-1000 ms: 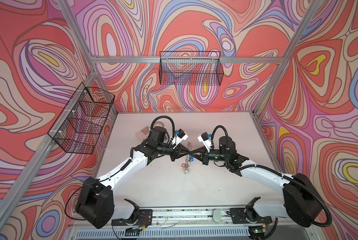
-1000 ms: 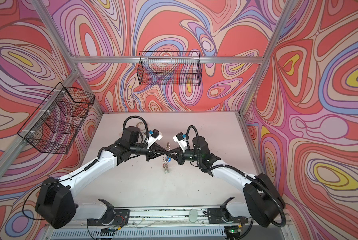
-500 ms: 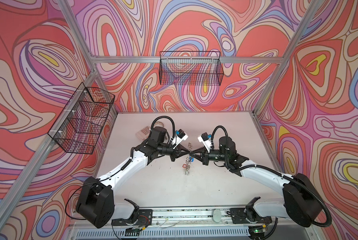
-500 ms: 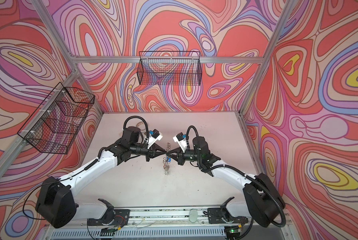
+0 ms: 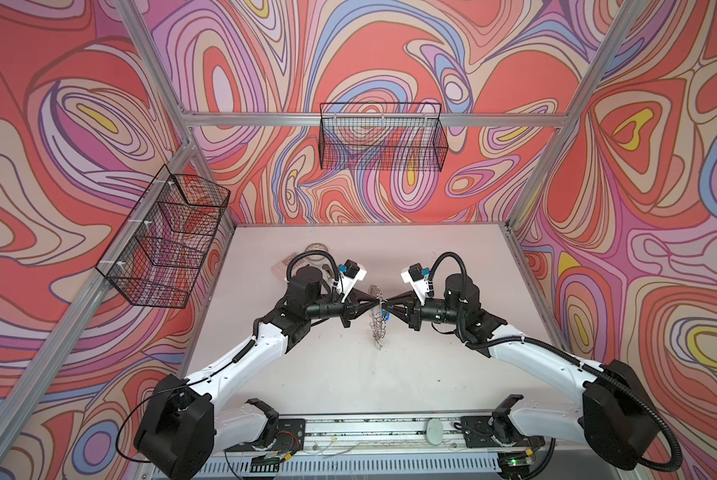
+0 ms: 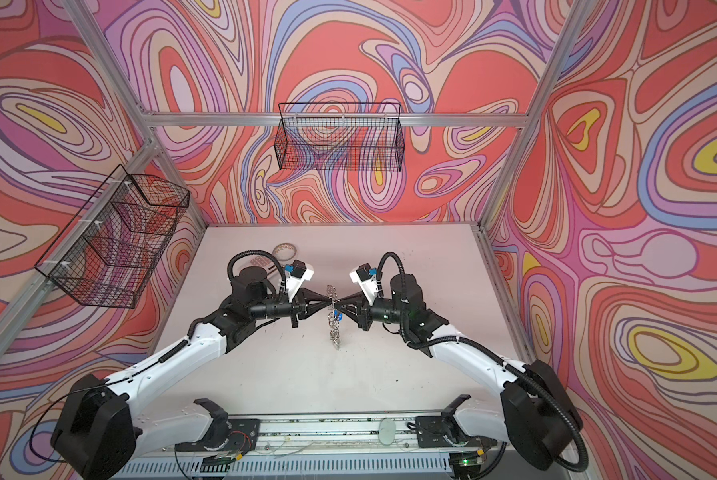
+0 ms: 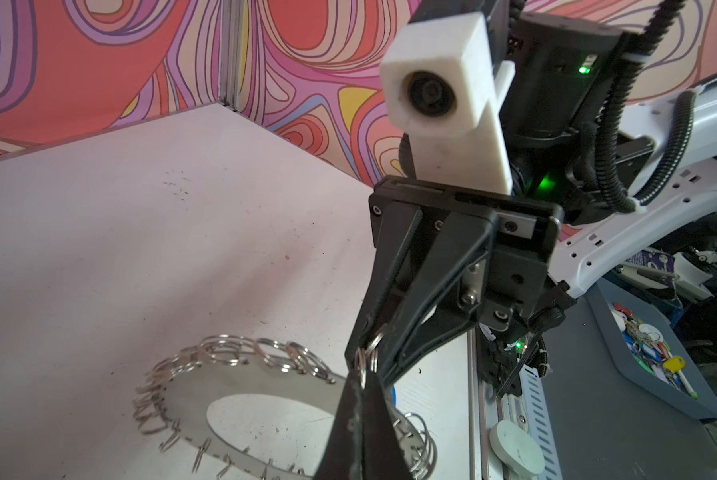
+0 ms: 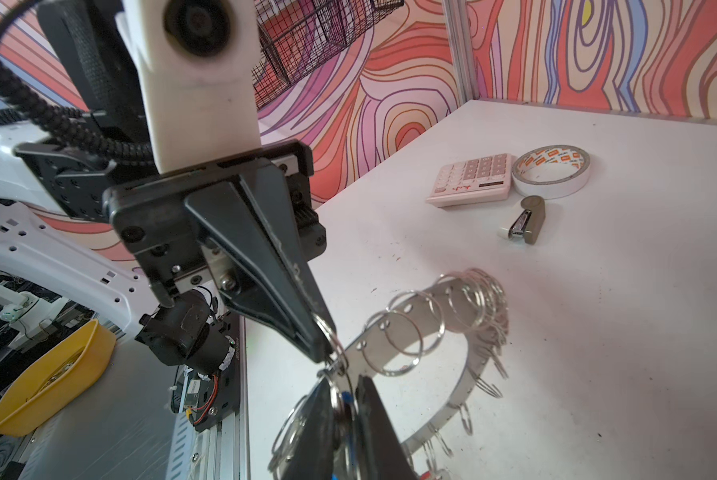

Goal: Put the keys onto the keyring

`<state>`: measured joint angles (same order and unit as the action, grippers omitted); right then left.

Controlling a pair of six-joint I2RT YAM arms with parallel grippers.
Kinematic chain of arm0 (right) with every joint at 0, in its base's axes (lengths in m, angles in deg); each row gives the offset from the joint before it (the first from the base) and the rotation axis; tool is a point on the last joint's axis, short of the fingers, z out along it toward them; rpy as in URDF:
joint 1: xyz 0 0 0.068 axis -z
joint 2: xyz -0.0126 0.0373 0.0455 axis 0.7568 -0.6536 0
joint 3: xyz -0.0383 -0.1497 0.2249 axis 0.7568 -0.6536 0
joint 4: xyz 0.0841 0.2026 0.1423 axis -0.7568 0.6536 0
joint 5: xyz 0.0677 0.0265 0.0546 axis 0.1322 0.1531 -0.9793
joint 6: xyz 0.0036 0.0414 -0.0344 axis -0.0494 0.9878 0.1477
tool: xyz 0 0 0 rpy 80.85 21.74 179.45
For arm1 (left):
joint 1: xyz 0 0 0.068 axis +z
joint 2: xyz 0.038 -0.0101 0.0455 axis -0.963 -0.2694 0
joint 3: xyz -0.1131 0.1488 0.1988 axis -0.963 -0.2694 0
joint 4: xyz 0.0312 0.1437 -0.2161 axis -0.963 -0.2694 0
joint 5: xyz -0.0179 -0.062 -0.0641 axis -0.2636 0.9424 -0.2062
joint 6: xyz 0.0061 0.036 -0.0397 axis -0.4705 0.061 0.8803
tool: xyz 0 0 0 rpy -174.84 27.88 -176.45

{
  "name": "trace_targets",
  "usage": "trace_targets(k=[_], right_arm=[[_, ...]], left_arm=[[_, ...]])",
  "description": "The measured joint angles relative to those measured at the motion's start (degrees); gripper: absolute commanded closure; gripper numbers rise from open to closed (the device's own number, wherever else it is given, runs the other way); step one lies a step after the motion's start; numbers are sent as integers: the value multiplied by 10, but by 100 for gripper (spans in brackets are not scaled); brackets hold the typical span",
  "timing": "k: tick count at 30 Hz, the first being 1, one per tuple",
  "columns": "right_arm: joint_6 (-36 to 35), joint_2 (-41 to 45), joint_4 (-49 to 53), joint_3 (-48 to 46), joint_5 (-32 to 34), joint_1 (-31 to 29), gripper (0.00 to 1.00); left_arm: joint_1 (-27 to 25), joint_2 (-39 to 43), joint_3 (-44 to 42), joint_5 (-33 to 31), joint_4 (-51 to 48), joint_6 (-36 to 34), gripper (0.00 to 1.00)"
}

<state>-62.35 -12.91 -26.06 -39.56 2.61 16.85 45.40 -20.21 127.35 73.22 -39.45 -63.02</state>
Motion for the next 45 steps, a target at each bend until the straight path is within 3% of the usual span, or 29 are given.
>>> trace_targets(k=[11, 15, 22, 29, 36, 40, 45], right_arm=[[17, -17, -3, 9, -17, 0, 95], [21, -30, -2, 16, -14, -5, 81], [30, -34, -11, 16, 14, -6, 70], [46, -2, 5, 9, 38, 5, 53], [72, 36, 53, -9, -13, 117, 46], [97, 48, 61, -9, -30, 125, 41], [164, 56, -6, -10, -50, 125, 39]], left_arm=[[-24, 17, -81, -64, 149, 79, 100], [-34, 19, -92, -95, 176, 80, 100], [-44, 7, -101, -116, 237, 101, 100], [-52, 3, -113, -125, 292, 104, 100], [-55, -15, -115, -131, 338, 104, 100], [-56, -19, -115, -130, 352, 104, 100], [-59, -30, -115, -130, 367, 104, 100]])
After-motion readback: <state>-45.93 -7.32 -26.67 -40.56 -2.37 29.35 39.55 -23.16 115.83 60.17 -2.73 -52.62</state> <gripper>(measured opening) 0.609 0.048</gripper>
